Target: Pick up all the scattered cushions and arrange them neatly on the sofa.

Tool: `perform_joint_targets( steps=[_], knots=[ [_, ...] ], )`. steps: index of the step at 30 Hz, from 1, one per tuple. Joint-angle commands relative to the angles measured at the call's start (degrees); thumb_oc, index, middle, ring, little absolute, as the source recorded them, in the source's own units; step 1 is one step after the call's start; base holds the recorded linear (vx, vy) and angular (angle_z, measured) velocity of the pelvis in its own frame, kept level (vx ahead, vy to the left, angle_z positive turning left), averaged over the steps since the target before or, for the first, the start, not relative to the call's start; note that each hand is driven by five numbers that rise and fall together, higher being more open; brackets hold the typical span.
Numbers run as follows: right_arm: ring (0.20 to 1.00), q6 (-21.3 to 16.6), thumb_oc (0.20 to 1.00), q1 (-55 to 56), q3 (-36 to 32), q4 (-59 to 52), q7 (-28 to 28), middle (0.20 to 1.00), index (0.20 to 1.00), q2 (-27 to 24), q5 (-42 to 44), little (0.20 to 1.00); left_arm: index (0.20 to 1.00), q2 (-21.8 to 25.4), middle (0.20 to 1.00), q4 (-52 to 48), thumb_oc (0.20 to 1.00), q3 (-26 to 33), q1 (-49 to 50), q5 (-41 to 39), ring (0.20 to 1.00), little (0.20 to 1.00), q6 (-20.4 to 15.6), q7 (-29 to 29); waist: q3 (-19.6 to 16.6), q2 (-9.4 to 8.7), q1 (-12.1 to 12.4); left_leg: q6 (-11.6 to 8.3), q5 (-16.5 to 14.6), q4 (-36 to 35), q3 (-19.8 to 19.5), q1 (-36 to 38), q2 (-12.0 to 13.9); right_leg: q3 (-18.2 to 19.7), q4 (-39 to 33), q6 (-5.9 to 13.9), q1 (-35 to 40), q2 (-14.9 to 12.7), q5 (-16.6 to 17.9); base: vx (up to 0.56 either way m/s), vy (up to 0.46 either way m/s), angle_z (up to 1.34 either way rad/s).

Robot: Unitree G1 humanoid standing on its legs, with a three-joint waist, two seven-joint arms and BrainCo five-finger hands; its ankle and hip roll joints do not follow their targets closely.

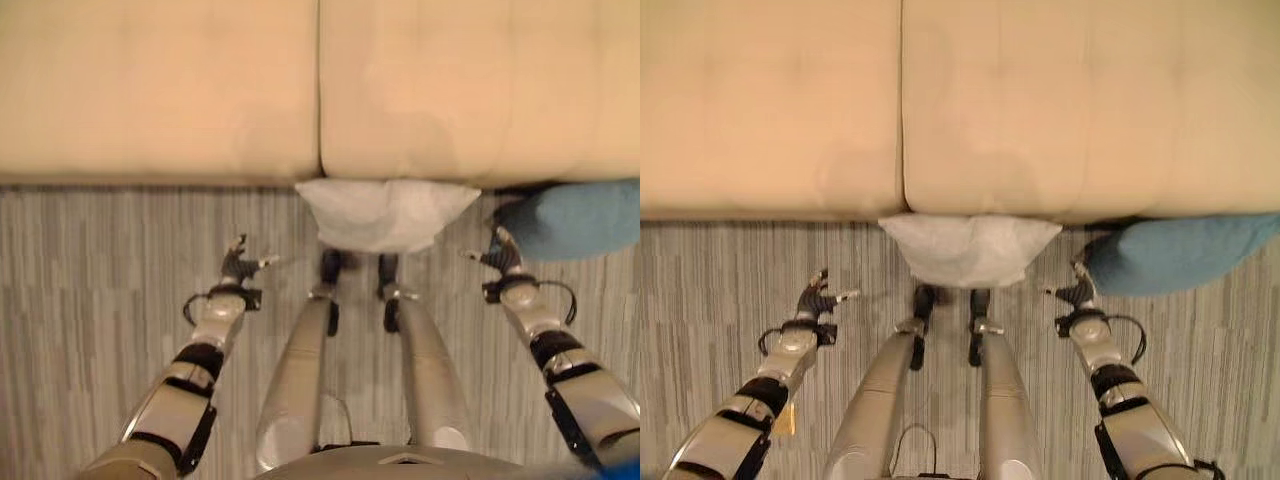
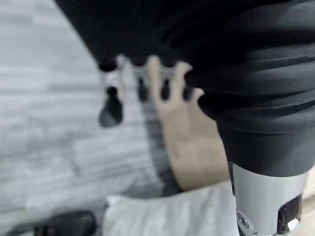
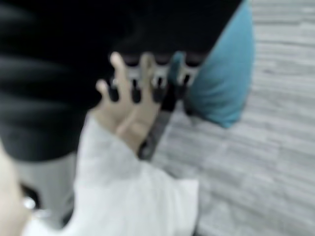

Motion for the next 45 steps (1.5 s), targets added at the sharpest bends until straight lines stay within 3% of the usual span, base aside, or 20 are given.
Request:
perform_joint_targets(
  steps=[1,10,22,35,45],
  knots=[
    [1.000,-2.5,1.000,4.3,1.7,-2.3,-4.2,1.000,1.000,-3.1,2.6,1.000,1.000,1.5,1.000,-5.1,1.000,-1.2,1.2,-2.4,1.000,1.000,-3.3,3.0,-6.0,1.53,-0.8,-2.45,-1.7,0.1,-3.3,-6.3,1.3,1.2,-1.3,4.64,-2.9,-1.6,-1.1,-0.05,-0.034,-0.02],
    [1.000,-4.4,1.000,-1.4,3.3,-4.6,-5.9,1.000,1.000,-5.2,4.0,1.000,1.000,3.2,1.000,-9.0,1.000,-4.8,-5.5,-2.4,1.000,1.000,-4.3,3.8,-6.7,1.97,-2.0,-3.46,-0.9,4.2,-4.3,-21.1,0.7,1.4,3.3,4.91,-17.4,-1.6,-0.5,-0.02,-0.043,0.03],
    [1.000,-4.5,1.000,-10.4,8.8,-5.3,-5.9,1.000,1.000,-8.7,3.6,1.000,1.000,5.8,1.000,-8.7,1.000,-9.4,-14.9,-2.0,1.000,1.000,-4.1,4.3,-6.2,2.89,-2.3,-3.20,-0.7,8.5,-3.8,-32.2,0.5,1.9,8.8,5.79,-28.9,-2.0,-1.0,0.01,-0.005,0.01],
    [1.000,-5.0,1.000,-25.3,19.6,-6.9,-5.0,1.000,1.000,-10.8,0.7,1.000,1.000,7.4,1.000,-8.4,1.000,-16.3,-28.2,-0.7,1.000,1.000,-4.4,4.5,-5.0,2.61,-2.7,-2.37,-1.4,10.1,-3.6,-36.1,0.3,2.0,9.6,6.51,-33.2,-1.3,-1.0,0.04,-0.006,-0.01],
    [1.000,-5.1,1.000,-33.1,24.4,-9.8,-6.3,1.000,1.000,-3.2,-1.4,1.000,1.000,0.1,1.000,-12.3,1.000,-19.3,-33.9,-2.7,1.000,1.000,-6.3,6.0,-8.3,2.75,-2.2,-2.43,-0.7,7.8,-4.2,-35.4,-0.6,0.9,8.0,6.42,-32.5,-1.5,-1.2,0.01,0.005,0.01]
  ],
)
